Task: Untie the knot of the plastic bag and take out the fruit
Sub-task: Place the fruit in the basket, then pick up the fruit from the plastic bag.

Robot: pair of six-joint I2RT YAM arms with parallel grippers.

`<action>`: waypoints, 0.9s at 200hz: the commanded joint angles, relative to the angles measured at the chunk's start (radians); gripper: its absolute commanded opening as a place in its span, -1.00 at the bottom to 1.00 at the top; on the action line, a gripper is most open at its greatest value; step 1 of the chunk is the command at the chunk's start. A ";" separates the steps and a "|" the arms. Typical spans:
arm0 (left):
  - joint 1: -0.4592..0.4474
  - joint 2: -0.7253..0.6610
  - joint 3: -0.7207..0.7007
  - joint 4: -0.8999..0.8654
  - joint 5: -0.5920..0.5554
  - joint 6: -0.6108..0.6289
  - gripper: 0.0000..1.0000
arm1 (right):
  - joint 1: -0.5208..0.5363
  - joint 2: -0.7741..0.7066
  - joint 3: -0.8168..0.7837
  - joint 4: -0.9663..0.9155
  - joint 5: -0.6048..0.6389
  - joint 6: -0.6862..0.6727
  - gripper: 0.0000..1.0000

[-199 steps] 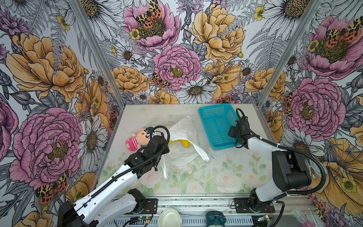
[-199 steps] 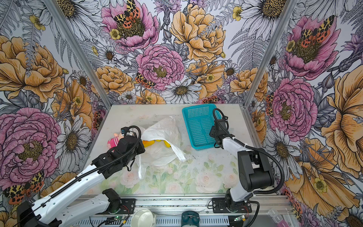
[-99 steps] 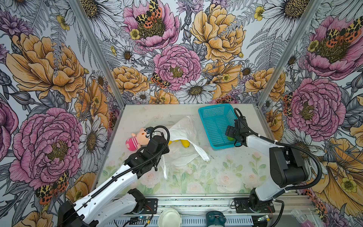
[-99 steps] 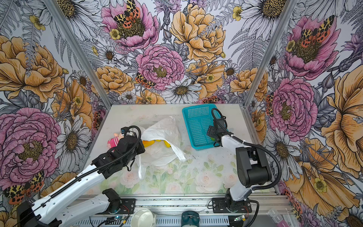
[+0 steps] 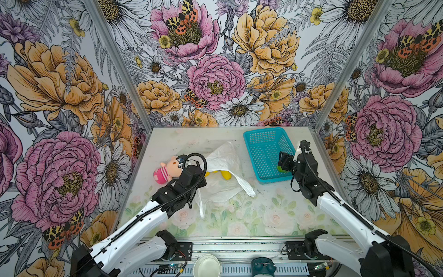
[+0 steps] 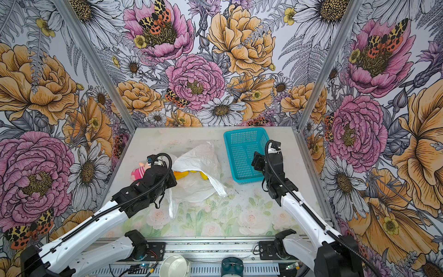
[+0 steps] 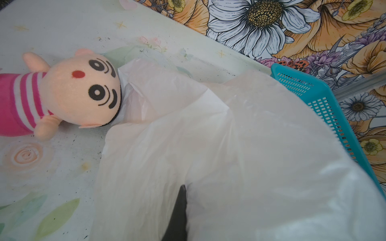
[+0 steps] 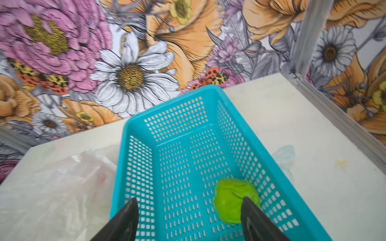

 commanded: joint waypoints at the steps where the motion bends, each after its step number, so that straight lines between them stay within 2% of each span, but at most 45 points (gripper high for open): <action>1: 0.010 -0.008 -0.015 0.011 0.005 0.015 -1.00 | 0.097 -0.099 -0.044 0.118 -0.042 -0.093 0.41; 32: 0.010 -0.009 -0.014 0.010 0.017 0.014 -1.00 | 0.345 -0.110 -0.071 0.229 -0.109 -0.260 0.35; 57: 0.012 -0.005 -0.014 0.011 0.004 0.015 -1.00 | 0.558 -0.030 -0.050 0.255 -0.094 -0.437 0.35; 81: 0.012 -0.007 -0.015 0.011 0.018 0.013 -1.00 | 0.691 0.092 -0.032 0.285 -0.052 -0.567 0.40; 123: 0.011 -0.019 -0.016 0.011 0.018 0.012 -1.00 | 0.765 0.293 0.071 0.245 -0.025 -0.589 0.34; 161: 0.011 -0.024 -0.016 0.012 0.023 0.012 -1.00 | 0.782 0.456 0.167 0.200 0.048 -0.591 0.19; 180: 0.010 -0.029 -0.017 0.011 0.026 0.013 -1.00 | 0.790 0.533 0.215 0.167 0.101 -0.595 0.04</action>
